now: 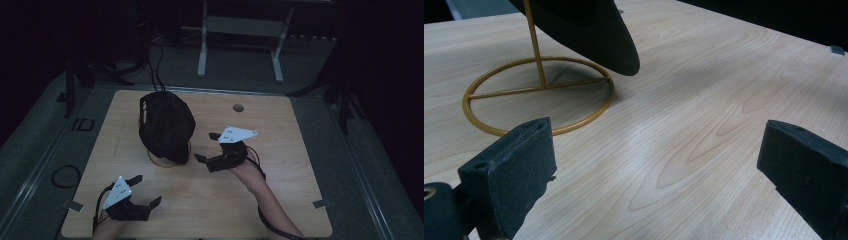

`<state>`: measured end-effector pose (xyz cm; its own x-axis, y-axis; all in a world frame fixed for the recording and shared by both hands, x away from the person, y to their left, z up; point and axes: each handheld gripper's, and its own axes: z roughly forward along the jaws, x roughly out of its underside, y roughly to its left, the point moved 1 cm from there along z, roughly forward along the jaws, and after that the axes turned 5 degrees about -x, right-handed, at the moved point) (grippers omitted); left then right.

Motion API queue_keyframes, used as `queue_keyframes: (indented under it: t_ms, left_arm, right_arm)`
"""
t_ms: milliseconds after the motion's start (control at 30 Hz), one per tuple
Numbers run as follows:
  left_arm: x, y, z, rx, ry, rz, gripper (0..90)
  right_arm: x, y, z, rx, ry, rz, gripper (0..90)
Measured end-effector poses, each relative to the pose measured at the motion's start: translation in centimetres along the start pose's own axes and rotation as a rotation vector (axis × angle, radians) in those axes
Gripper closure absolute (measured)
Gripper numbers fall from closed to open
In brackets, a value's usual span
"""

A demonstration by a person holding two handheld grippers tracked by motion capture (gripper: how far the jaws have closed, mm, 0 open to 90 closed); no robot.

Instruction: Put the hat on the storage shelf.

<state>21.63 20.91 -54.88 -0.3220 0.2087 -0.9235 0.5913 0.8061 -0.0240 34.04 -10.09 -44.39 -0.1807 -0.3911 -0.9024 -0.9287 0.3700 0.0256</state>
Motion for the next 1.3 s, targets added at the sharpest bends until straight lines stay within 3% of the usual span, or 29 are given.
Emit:
queue_keyframes:
  t_ms: [467, 633, 1300]
  left_arm:
    - [0.1, 0.0, 0.0, 0.001, 0.005, -0.002, 2.6]
    - [0.1, 0.0, 0.1, 0.003, 0.006, -0.001, 2.6]
    - [0.2, 0.2, 0.0, -0.002, 0.007, -0.001, 2.6]
  right_arm:
    - [5.6, 0.4, -1.4, -0.026, 0.043, 0.011, 14.4]
    - [7.3, 0.4, -1.8, -0.031, 0.051, 0.039, 14.4]
    - [12.1, 0.3, -4.7, 0.008, 0.087, 0.077, 15.4]
